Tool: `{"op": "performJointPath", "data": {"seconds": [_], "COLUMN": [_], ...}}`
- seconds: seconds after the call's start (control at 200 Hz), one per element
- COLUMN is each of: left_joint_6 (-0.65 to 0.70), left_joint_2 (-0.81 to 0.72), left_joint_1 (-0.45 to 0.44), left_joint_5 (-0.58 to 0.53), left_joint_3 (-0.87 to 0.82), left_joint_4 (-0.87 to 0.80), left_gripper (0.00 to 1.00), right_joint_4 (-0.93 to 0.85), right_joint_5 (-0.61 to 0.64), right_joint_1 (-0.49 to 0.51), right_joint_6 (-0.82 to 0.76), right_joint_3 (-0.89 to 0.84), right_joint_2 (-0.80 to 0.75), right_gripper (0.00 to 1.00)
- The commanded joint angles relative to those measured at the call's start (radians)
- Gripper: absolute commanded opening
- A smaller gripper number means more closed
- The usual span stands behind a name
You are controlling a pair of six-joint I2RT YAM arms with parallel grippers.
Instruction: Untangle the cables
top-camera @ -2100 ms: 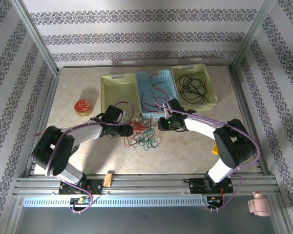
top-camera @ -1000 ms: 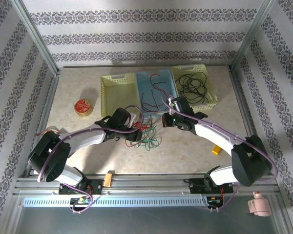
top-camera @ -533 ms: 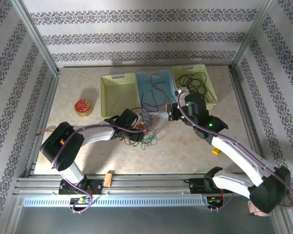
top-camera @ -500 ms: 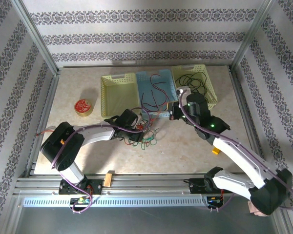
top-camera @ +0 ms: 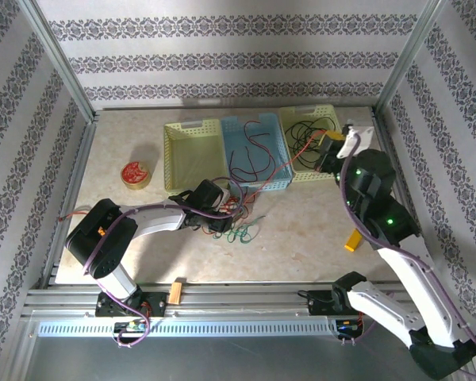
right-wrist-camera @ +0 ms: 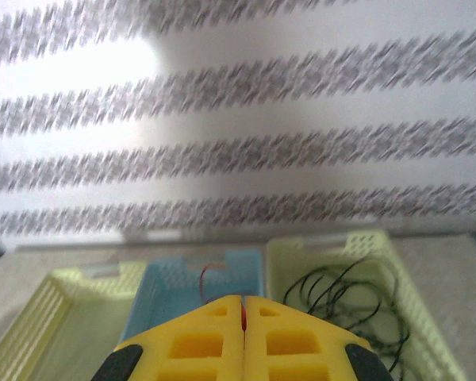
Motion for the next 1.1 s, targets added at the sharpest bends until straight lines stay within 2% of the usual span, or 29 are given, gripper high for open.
{"op": "performJointPath", "data": {"seconds": [0.0, 0.175, 0.525, 0.765, 1.095], "left_joint_6": [0.019, 0.019, 0.021, 0.021, 0.017], "left_joint_2": [0.021, 0.018, 0.024, 0.022, -0.030], "left_joint_1": [-0.012, -0.012, -0.012, -0.012, -0.012], "left_joint_5": [-0.004, -0.002, 0.004, 0.009, 0.003], "left_joint_3": [-0.036, -0.044, -0.049, -0.043, -0.021], "left_joint_4": [-0.030, -0.024, -0.023, -0.022, -0.032], "left_gripper": [0.61, 0.61, 0.61, 0.61, 0.61], "right_joint_4": [0.035, 0.040, 0.065, 0.067, 0.050], "right_joint_5": [0.076, 0.036, -0.090, -0.296, -0.451], "right_joint_1": [-0.052, -0.129, -0.197, -0.203, -0.203], "right_joint_6": [-0.080, -0.111, -0.142, -0.055, 0.049], "right_joint_3": [0.093, 0.213, 0.456, 0.647, 0.822], "right_joint_2": [-0.024, -0.008, 0.129, 0.290, 0.526], "right_gripper": [0.00, 0.00, 0.00, 0.00, 0.00]}}
